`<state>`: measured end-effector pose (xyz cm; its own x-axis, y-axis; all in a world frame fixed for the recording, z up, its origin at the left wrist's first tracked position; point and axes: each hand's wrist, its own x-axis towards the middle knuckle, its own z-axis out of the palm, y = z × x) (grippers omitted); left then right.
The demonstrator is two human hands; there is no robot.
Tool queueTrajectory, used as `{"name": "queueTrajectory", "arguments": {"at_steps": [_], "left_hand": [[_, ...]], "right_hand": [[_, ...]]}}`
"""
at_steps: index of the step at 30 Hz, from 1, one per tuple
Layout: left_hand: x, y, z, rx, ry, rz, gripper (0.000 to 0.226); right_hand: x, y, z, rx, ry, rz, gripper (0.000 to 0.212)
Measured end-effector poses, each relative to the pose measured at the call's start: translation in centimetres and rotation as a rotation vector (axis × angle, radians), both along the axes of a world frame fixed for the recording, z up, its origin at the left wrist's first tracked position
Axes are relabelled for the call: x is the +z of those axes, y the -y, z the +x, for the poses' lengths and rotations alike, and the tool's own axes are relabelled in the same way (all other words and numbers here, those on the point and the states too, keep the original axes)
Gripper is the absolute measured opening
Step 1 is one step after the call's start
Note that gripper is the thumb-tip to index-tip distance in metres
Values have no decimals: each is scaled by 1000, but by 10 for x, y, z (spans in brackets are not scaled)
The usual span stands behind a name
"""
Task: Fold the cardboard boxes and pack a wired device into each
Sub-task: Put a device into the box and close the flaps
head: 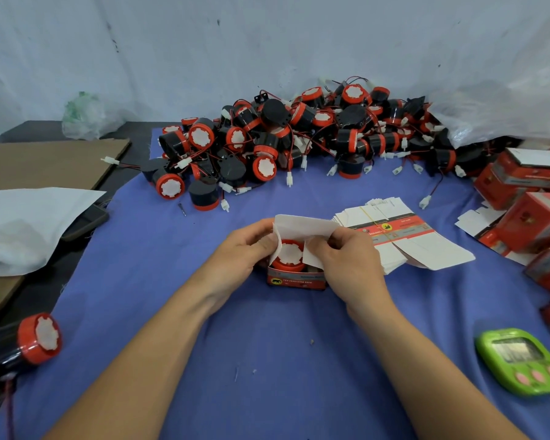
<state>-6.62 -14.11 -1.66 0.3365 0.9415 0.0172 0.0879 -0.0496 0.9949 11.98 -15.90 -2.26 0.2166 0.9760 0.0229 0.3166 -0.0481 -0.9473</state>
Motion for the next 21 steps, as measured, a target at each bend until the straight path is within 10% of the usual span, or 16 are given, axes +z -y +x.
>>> {"name": "queueTrajectory", "arguments": {"at_steps": [10,21], "left_hand": [[-2,5,8,28,-28,41,45],[-4,0,9,194,-54,99,42]], "right_hand": [[2,0,-3,-57,275,38,27],[11,2,12,269,-248,-24,38]]}}
